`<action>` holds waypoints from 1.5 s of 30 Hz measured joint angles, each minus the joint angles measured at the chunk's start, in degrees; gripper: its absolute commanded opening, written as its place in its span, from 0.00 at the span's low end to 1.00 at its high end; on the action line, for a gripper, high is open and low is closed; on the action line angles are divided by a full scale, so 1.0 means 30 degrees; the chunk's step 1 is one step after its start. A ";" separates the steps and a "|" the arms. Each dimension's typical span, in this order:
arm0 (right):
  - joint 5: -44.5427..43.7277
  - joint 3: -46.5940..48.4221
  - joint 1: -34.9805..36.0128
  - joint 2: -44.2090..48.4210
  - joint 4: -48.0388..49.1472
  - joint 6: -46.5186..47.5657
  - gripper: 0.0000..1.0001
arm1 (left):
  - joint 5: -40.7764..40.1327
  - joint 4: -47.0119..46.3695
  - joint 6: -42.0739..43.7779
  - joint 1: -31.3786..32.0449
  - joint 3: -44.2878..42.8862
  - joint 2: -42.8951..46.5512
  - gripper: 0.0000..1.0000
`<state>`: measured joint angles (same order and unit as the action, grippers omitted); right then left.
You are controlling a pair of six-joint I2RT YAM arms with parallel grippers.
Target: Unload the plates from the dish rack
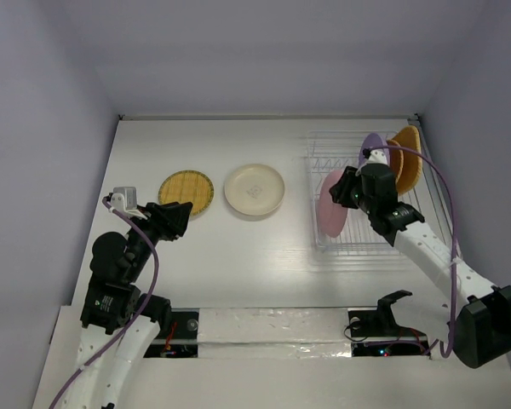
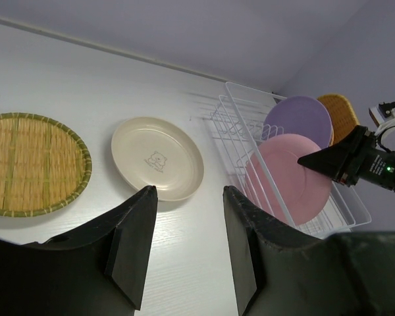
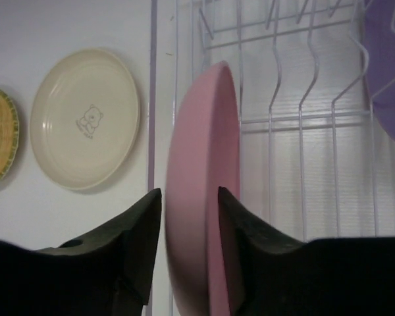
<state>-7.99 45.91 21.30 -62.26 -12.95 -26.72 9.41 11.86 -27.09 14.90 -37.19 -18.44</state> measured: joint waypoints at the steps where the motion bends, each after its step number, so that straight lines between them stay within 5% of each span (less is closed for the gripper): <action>1: 0.0481 -0.0007 -0.0124 -0.0066 0.0146 0.0000 0.31 | 0.0000 0.0000 0.0000 0.0000 0.0000 0.0000 0.42; 7: 0.2892 0.0007 -0.0255 0.0364 0.1195 -0.0576 0.01 | 0.0000 0.0000 0.0000 0.0000 0.0000 -0.0029 0.42; 27: 0.4809 0.4320 -0.0401 0.1494 0.0117 -0.0219 0.00 | 0.0022 0.0000 0.0000 0.0000 0.0000 -0.0029 0.42; 36: 0.2783 1.0652 0.5333 -0.5151 0.0313 0.1195 0.00 | 0.0058 0.0000 0.0000 -0.0131 0.0000 -0.0044 0.42; 45: -0.0984 1.4819 0.7482 -1.3675 -0.0495 0.3912 0.00 | 0.0058 0.0000 0.0000 -0.0291 0.0000 -0.0044 0.42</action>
<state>-10.94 90.37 43.75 -103.28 -14.44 -14.98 9.58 11.86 -27.09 14.02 -37.19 -18.57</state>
